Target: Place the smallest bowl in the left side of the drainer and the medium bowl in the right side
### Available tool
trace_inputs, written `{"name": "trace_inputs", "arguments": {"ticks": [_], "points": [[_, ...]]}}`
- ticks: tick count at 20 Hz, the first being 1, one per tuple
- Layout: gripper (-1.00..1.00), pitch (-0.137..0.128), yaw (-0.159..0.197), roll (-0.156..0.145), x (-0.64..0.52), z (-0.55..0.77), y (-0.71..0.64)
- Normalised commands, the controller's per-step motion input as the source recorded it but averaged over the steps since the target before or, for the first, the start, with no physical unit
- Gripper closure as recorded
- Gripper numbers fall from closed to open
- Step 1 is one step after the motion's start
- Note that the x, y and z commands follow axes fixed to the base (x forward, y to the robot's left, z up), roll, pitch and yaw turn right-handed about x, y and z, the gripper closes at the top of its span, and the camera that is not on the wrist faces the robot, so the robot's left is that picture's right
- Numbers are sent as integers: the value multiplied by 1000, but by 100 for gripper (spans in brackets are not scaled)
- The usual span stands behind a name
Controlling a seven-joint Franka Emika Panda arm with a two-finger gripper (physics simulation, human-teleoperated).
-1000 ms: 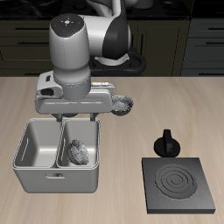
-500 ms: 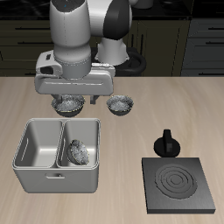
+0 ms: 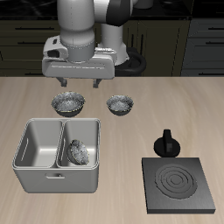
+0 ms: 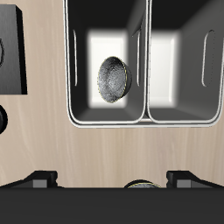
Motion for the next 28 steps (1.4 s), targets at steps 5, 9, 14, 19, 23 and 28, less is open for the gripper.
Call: {"name": "trace_inputs", "arguments": {"ticks": [5,9,14,19,23,28], "points": [[-100,-66,16,64,-694,-25,186],[-100,-47,-23,-68,-628,-40,-93],[-100,-22,19,-17,-526,-104,-8],[-100,-58,28,3,-410,-57,55],[-100,1,28,28,-327,-398,215],[-100,1,5,28,-244,-298,238]]}}
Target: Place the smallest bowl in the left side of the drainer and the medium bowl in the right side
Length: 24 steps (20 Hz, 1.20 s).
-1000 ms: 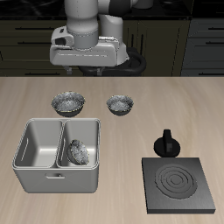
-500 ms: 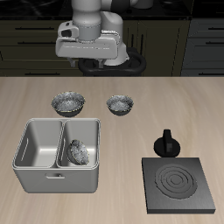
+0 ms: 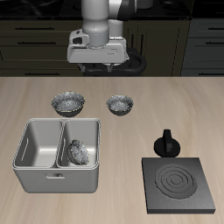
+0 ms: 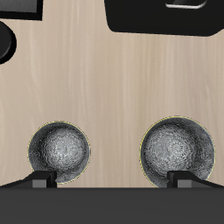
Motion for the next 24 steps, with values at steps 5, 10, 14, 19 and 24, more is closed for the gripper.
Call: {"name": "trace_inputs", "arguments": {"ticks": [5,10,14,19,24], "points": [[-100,-22,19,39,-244,-220,320],[-100,-26,5,-21,-17,-216,45],[-100,7,-19,-37,109,-303,-64],[-100,25,-2,-13,65,-327,19],[-100,19,-4,8,-42,-318,67]]}}
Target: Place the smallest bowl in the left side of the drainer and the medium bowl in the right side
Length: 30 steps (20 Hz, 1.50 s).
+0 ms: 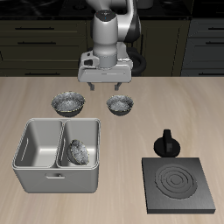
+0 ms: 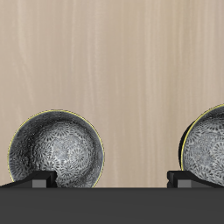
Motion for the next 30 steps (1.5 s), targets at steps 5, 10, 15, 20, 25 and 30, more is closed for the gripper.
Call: {"name": "trace_inputs", "arguments": {"ticks": [5,10,15,20,25,30], "points": [[-100,47,-4,26,-5,-296,50],[-100,38,2,-3,37,-225,-44],[-100,75,-14,12,14,-319,52],[-100,70,38,61,1,-410,200],[100,50,-13,43,-19,-211,47],[100,-9,-11,10,-36,106,-37]]}}
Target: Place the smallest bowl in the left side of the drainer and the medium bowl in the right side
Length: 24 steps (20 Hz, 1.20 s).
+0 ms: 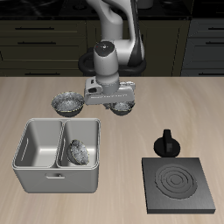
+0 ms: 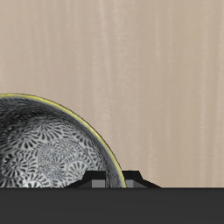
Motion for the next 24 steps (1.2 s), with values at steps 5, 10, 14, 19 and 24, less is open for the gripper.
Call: {"name": "trace_inputs", "arguments": {"ticks": [5,10,14,19,24], "points": [[100,-34,3,-21,16,290,-116],[100,-76,3,-60,38,630,-289],[100,-53,-13,-62,51,541,-312],[100,-44,-19,-67,64,713,-415],[100,-40,-19,-13,-72,636,-182]]}}
